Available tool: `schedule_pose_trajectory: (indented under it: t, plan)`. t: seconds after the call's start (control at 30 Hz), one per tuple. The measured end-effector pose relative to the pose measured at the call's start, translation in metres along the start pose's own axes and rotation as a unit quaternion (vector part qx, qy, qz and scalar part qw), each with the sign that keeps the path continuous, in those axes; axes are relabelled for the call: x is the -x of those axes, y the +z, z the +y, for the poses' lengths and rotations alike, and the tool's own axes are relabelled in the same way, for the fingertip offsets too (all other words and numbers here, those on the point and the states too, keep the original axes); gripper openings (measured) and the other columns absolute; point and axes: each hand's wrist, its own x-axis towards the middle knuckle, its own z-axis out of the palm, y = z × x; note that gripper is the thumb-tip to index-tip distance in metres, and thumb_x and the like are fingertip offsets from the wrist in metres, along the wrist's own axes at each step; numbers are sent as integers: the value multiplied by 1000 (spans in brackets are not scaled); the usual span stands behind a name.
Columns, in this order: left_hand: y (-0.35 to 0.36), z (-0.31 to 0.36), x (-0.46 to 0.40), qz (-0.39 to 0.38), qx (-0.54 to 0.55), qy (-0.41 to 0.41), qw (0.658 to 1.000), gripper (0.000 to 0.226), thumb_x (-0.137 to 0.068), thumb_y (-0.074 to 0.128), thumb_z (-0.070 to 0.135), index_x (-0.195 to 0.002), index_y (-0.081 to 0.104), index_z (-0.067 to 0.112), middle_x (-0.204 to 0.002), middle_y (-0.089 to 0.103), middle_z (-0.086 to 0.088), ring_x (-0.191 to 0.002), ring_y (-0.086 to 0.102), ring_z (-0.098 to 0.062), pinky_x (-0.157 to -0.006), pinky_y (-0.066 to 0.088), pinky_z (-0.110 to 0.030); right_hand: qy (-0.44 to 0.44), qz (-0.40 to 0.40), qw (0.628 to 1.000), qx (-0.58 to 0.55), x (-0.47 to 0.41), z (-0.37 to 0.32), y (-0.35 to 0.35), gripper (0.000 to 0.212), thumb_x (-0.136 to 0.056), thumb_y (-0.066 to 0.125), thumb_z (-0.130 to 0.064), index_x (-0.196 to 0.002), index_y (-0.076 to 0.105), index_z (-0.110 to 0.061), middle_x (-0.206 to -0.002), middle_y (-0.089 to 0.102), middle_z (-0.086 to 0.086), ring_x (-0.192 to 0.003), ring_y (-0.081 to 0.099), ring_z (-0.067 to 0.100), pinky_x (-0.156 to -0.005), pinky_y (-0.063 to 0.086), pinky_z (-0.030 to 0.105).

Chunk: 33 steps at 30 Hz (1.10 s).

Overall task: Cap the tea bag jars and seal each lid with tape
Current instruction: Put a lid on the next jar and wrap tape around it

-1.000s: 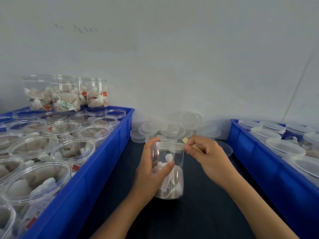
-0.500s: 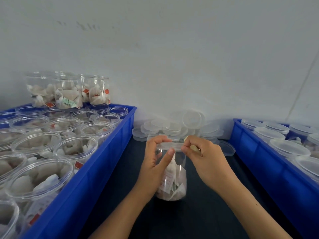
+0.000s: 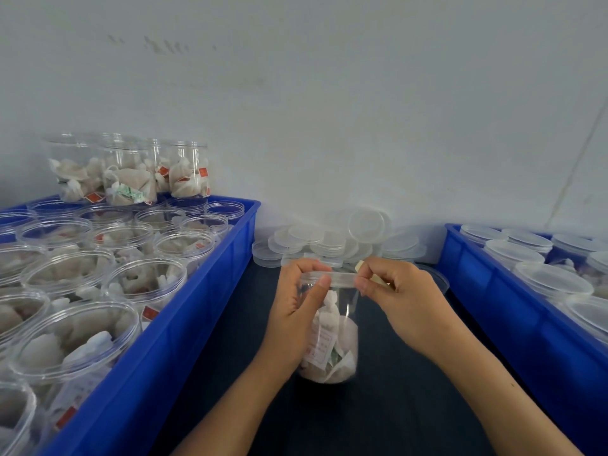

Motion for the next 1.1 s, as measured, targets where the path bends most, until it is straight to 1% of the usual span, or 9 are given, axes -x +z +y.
schedule_pose_trajectory:
  t: [0.13,0.23,0.4,0.57,0.7,0.83,0.97,1.0,1.1]
  plan:
    - [1,0,-1,-8,6,-7,1000,27,-87,56,35,-107,57,17,-109,59,-15,-97,61,-31,-86,53,-38,31,0,998,50,2,-3,-3,26,-95,53,-35,-69,53,-35,-60,51,-7,-58,47,11,-66,50,45]
    - [0,-1,-2,-12,0,-4,1000,24,-87,56,36,-104,59,18,-108,58,-17,-97,60,-32,-86,53,-38,56,-5,995,85,3,-2,-4,29,-96,50,-36,-68,55,-31,-58,49,-7,-55,47,12,-62,48,41]
    - [-1,-1,-3,-14,7,-13,1000,23,-86,58,38,-101,61,21,-106,61,-17,-92,62,-31,-84,53,-42,42,-7,994,98,4,-2,-3,26,-98,49,-33,-74,57,-26,-58,47,-7,-51,41,8,-52,33,25]
    - [-2,-1,-3,-24,11,-14,1000,23,-86,59,37,-101,61,20,-104,60,-20,-87,61,-26,-81,52,-40,21,2,983,182,2,-3,-1,23,-101,42,-34,-89,59,-25,-68,52,-8,-57,45,7,-50,31,23]
    - [-3,-1,-4,-26,7,-13,1000,24,-85,59,38,-102,61,20,-106,61,-17,-89,63,-26,-79,52,-31,10,4,961,275,2,-2,1,14,-102,40,-27,-103,54,-26,-82,51,-9,-73,48,10,-50,30,22]
    - [-3,1,-2,-32,2,-11,999,22,-84,60,38,-100,62,22,-106,61,-14,-94,63,-24,-80,53,-30,14,4,970,243,2,-1,-1,23,-101,39,-37,-97,58,-24,-77,55,-8,-71,54,13,-59,39,27]
    - [-5,2,-1,-48,8,-8,999,23,-84,61,34,-101,61,18,-102,62,-13,-85,63,-15,-74,52,-27,25,-15,961,273,1,4,2,8,-99,49,-27,-105,54,-27,-90,58,-6,-79,57,14,-63,40,26]
    - [-6,3,-1,-52,9,-7,999,24,-84,61,33,-101,61,17,-101,62,-12,-84,63,-13,-73,52,-27,29,-16,959,282,0,5,3,14,-98,53,-23,-111,51,-27,-97,59,-4,-83,58,15,-66,42,26]
    - [-8,3,-2,-58,1,-6,998,24,-84,60,32,-101,61,16,-101,62,-8,-86,62,-12,-75,51,-26,26,-14,969,244,-2,14,2,58,-94,58,-18,-138,27,-37,-108,52,0,-89,58,15,-69,45,26]
